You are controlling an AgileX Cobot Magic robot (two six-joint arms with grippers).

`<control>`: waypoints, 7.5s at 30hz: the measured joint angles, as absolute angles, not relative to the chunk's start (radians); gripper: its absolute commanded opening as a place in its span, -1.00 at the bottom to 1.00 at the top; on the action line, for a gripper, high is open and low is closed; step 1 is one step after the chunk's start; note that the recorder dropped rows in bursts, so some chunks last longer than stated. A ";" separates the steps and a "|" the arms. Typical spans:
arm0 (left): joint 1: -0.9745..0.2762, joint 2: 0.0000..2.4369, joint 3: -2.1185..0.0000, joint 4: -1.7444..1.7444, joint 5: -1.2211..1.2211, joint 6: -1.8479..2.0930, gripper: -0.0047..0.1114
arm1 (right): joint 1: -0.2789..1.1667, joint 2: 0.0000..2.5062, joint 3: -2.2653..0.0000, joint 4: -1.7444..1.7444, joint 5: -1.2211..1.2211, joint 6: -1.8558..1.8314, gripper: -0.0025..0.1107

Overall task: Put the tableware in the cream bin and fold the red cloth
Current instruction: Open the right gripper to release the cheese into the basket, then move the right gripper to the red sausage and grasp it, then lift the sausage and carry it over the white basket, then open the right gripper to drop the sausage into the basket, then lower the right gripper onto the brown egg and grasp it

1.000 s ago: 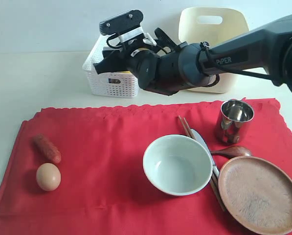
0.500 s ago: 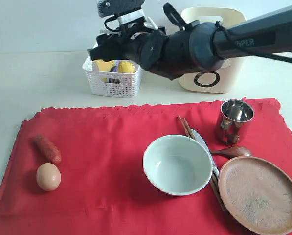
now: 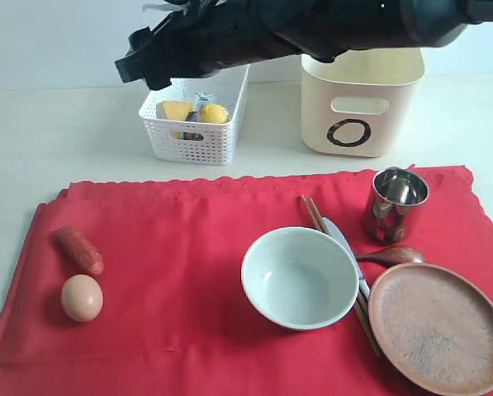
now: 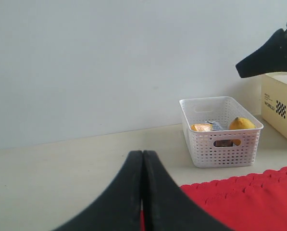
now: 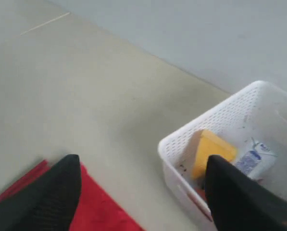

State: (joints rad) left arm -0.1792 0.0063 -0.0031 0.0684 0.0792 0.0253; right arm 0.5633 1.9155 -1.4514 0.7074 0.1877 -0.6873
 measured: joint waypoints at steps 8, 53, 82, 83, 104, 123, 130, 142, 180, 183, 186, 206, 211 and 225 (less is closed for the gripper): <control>-0.179 0.006 -0.003 0.068 0.079 0.025 -0.91 | 0.677 1.924 -1.451 0.705 0.371 -0.789 0.26; -0.179 0.006 -0.003 0.068 0.079 0.025 -0.91 | 0.882 2.358 -1.603 0.700 0.121 -0.849 -0.64; -0.179 0.006 -0.003 0.068 0.079 0.025 -0.91 | 0.882 2.359 -1.606 0.606 0.177 -0.849 -0.06; -0.179 0.006 -0.003 0.068 0.079 0.025 -0.91 | 0.882 2.363 -1.606 0.595 0.177 -0.849 -0.07; -0.179 0.006 -0.003 0.068 0.079 0.025 -0.91 | 0.882 2.355 -1.604 0.477 0.153 -0.839 -0.96; -0.179 0.006 -0.003 0.068 0.079 0.025 -0.91 | 0.763 2.059 -1.601 0.475 0.198 -0.714 -0.96; -0.179 0.006 -0.003 0.068 0.079 0.025 -0.91 | 0.616 2.027 -1.601 0.475 0.247 -0.679 -0.96; -0.179 0.006 -0.003 0.068 0.079 0.025 -0.91 | 0.489 2.096 -1.601 0.475 0.128 -0.657 -0.96; -0.179 0.006 -0.003 0.068 0.079 0.025 -0.91 | 0.489 2.255 -1.601 0.623 -0.137 -0.564 0.19; -0.179 0.006 -0.003 0.068 0.079 0.025 -0.91 | 0.489 2.245 -1.601 0.640 -0.061 -0.565 0.19; -0.179 0.006 -0.003 0.068 0.079 0.025 -0.91 | 0.489 2.219 -1.601 0.644 0.021 -0.614 0.19; -0.179 0.006 -0.003 0.068 0.079 0.025 -0.91 | 0.487 1.946 -1.601 0.417 0.572 -0.625 0.19; -0.179 0.006 -0.003 0.068 0.079 0.025 -0.91 | 0.487 1.916 -1.601 0.329 0.659 -0.538 0.19; -0.179 0.006 -0.003 0.068 0.079 0.025 -0.91 | 0.487 1.855 -1.559 0.243 0.758 -0.405 0.19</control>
